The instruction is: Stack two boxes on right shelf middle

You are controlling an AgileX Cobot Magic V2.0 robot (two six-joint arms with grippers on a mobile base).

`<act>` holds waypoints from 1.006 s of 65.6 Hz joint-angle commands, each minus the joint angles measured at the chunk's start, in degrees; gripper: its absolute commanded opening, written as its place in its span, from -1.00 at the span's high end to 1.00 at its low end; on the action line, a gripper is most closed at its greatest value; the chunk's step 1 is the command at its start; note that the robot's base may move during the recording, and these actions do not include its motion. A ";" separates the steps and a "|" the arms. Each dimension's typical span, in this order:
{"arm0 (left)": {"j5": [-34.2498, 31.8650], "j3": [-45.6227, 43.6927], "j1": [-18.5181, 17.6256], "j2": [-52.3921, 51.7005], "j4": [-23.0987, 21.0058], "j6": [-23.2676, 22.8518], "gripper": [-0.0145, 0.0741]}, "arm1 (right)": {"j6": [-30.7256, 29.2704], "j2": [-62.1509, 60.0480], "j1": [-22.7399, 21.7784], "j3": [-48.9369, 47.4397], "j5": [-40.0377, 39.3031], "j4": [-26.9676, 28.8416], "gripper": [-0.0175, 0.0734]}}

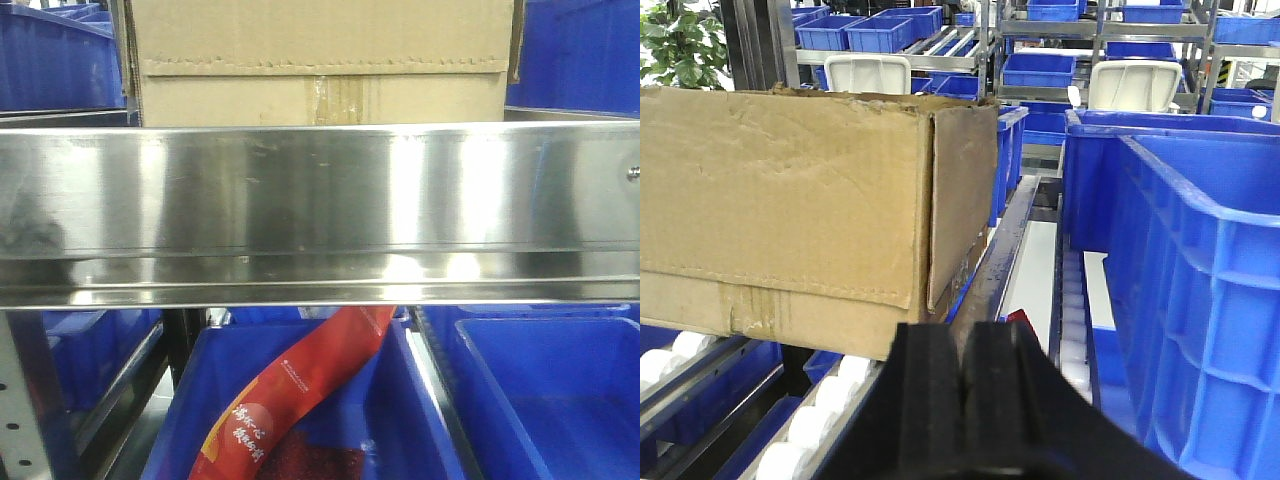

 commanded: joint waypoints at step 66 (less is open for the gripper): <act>-1.92 -0.07 0.15 -0.41 -0.36 0.23 0.92 | -0.40 -4.27 -8.52 3.70 -3.27 -3.13 0.97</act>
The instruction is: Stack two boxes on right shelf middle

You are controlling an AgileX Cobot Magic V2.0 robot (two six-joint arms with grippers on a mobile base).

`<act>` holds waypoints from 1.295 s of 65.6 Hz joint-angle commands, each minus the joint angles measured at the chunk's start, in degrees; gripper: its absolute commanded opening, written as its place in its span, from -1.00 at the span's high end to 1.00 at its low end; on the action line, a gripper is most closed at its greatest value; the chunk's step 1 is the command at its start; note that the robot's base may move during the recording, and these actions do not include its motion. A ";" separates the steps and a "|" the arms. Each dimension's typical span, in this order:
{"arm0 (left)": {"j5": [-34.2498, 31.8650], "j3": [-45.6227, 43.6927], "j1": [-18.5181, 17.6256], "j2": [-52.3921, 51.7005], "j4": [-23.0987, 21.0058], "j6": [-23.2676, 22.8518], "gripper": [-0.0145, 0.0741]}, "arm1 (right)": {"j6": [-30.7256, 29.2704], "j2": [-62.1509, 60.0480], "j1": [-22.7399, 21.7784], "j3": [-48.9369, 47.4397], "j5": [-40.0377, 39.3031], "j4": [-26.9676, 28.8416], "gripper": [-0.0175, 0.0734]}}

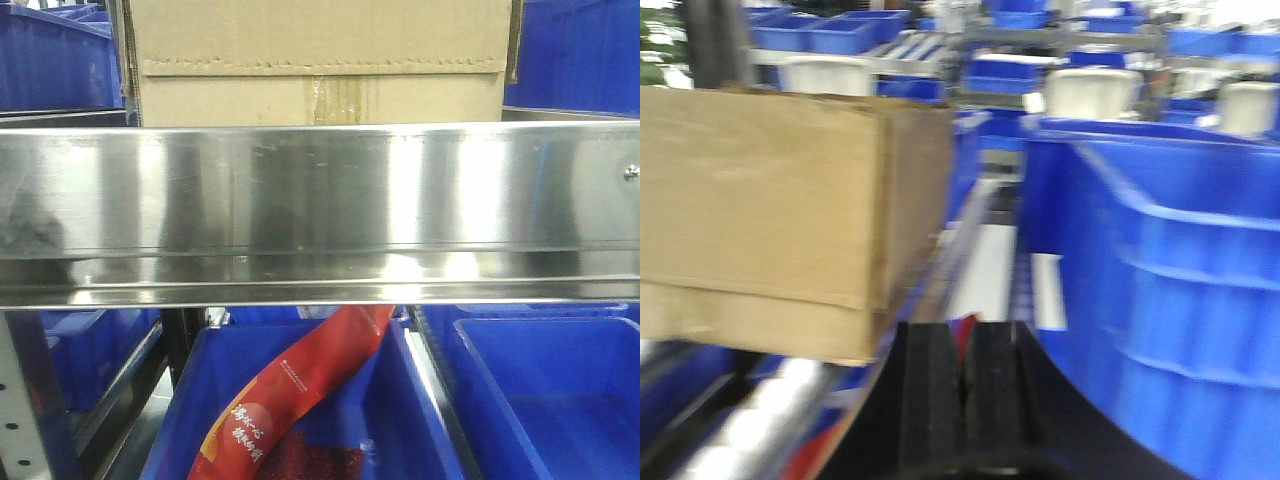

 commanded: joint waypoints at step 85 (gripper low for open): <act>-1.01 -0.07 0.15 -0.41 -0.26 0.12 0.92 | 1.07 -20.74 -8.28 26.10 -12.38 -0.64 0.97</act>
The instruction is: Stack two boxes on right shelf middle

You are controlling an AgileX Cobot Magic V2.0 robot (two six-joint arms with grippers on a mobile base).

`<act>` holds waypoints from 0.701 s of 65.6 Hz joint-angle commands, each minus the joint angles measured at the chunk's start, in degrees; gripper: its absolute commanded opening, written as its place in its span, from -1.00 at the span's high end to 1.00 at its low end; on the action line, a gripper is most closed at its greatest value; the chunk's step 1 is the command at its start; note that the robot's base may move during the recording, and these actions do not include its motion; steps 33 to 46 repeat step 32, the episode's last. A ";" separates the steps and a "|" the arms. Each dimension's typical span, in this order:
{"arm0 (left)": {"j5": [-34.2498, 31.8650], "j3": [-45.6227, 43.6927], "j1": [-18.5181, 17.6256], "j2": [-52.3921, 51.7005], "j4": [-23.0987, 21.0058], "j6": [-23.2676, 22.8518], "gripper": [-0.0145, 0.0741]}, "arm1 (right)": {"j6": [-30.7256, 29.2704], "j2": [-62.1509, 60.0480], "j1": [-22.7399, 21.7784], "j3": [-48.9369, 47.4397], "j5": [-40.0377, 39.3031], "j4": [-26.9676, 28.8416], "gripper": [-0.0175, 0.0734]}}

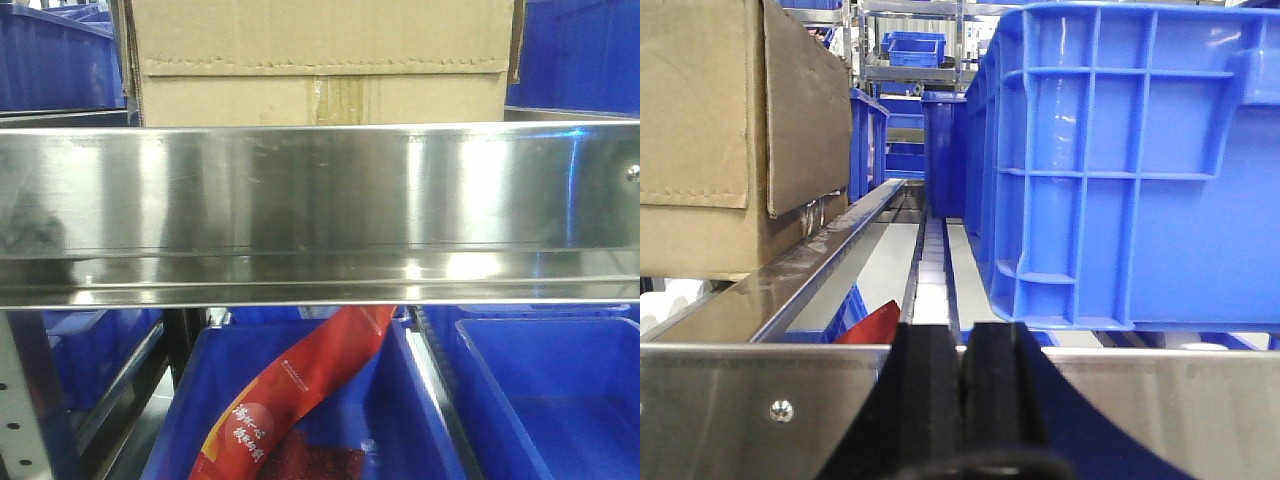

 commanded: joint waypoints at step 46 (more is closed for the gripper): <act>-1.01 -0.07 0.15 -0.28 -0.26 0.12 0.92 | 0.05 -0.22 -0.40 0.08 -1.40 -0.39 0.97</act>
